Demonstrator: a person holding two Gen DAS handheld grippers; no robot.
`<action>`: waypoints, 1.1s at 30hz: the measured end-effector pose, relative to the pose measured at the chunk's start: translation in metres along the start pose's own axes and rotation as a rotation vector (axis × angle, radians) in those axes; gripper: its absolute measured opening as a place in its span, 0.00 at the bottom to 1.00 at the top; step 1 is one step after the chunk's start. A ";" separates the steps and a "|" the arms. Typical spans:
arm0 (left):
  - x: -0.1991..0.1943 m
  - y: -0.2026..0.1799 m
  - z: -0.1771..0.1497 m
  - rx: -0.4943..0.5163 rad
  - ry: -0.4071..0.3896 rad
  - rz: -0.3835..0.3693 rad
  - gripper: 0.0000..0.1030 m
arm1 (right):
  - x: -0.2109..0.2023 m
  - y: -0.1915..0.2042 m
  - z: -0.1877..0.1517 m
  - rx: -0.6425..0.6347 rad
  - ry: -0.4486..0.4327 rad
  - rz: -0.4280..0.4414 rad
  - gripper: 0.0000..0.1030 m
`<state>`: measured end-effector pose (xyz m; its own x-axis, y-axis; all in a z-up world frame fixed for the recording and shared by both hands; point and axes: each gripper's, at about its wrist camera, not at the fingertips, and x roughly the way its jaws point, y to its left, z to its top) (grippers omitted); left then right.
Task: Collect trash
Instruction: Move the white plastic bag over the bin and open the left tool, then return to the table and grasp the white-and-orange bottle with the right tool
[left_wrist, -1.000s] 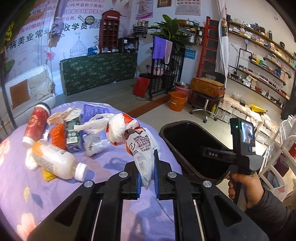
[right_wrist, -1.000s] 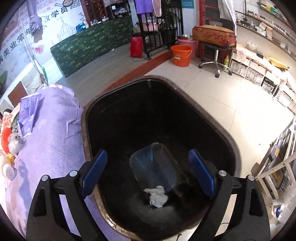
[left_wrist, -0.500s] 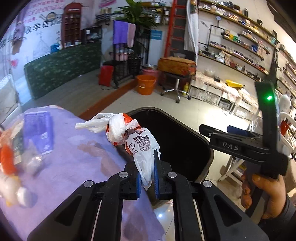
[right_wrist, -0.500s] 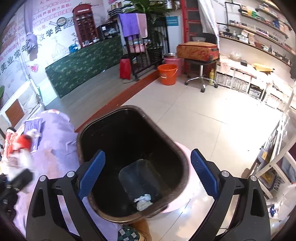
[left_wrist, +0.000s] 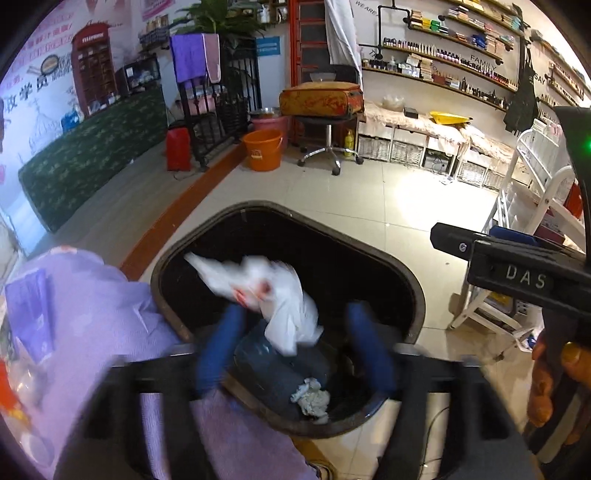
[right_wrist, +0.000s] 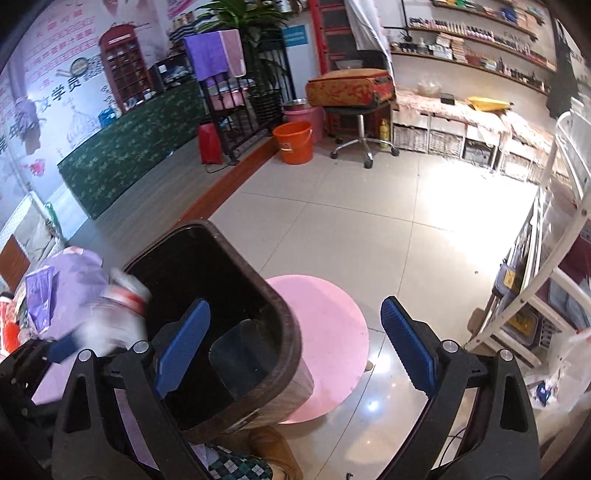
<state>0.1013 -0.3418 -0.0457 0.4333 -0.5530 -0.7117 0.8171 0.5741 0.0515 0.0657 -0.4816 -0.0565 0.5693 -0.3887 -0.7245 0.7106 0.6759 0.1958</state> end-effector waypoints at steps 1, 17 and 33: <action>-0.003 -0.001 -0.001 0.002 -0.016 -0.003 0.78 | 0.001 -0.002 0.001 0.003 -0.001 -0.002 0.90; -0.043 0.015 -0.016 -0.072 -0.075 -0.023 0.94 | 0.008 0.028 -0.002 -0.068 0.014 0.062 0.90; -0.104 0.074 -0.068 -0.234 -0.120 0.101 0.94 | -0.009 0.130 -0.027 -0.293 0.054 0.276 0.91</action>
<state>0.0904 -0.2004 -0.0157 0.5615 -0.5453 -0.6224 0.6635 0.7462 -0.0552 0.1419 -0.3729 -0.0425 0.6940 -0.1395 -0.7064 0.3820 0.9029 0.1969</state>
